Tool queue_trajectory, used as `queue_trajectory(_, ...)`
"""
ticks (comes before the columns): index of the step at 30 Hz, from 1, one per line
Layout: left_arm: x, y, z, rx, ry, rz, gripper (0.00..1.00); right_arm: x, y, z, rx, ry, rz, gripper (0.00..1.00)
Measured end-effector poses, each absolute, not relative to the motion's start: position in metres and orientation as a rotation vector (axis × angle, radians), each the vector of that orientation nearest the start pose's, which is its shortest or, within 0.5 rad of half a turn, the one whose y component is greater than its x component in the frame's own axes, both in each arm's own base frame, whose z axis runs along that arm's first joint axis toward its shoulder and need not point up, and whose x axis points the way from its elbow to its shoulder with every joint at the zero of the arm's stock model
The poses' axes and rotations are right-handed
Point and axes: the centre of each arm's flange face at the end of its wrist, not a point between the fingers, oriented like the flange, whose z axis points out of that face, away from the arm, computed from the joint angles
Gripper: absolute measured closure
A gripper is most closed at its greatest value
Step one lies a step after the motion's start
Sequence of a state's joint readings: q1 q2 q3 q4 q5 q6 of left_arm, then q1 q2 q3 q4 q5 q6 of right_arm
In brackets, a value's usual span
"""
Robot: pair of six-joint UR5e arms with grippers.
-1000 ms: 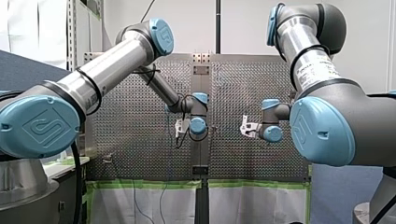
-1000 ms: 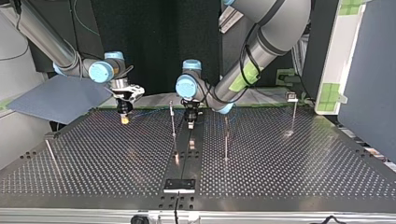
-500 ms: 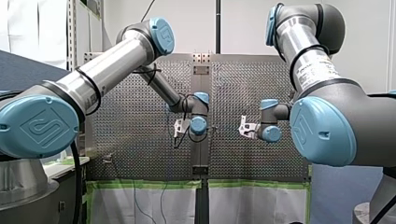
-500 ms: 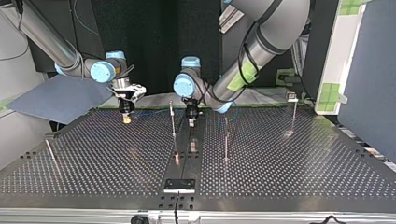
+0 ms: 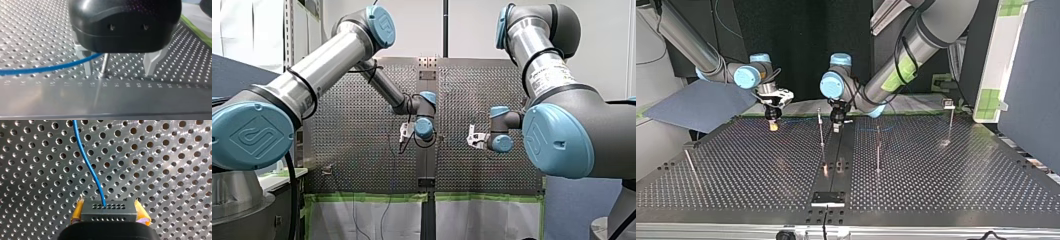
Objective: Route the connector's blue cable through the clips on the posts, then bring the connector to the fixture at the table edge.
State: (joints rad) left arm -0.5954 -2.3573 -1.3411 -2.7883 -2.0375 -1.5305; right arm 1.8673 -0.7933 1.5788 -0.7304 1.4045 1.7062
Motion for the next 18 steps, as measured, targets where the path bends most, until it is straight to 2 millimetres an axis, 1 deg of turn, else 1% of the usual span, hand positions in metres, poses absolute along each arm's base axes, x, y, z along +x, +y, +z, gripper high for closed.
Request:
queue_trajectory(5,0.516,-0.462,0.149,0.234,1.755,0.022,0.0,0.339,-0.594,0.083,1.551,-1.121,1.602,1.0)
queue_trajectory(8,0.504,-0.461,0.152,0.253,1.774,0.028,0.0,0.339,-0.594,0.082,1.554,-1.123,1.6,1.0)
queue_trajectory(14,0.48,-0.469,0.151,0.296,1.797,0.02,0.0,0.339,-0.593,0.082,1.563,-1.131,1.594,1.0)
queue_trajectory(18,0.465,-0.474,0.156,0.316,1.791,-0.002,0.0,0.339,-0.592,0.081,1.566,-1.133,1.592,1.0)
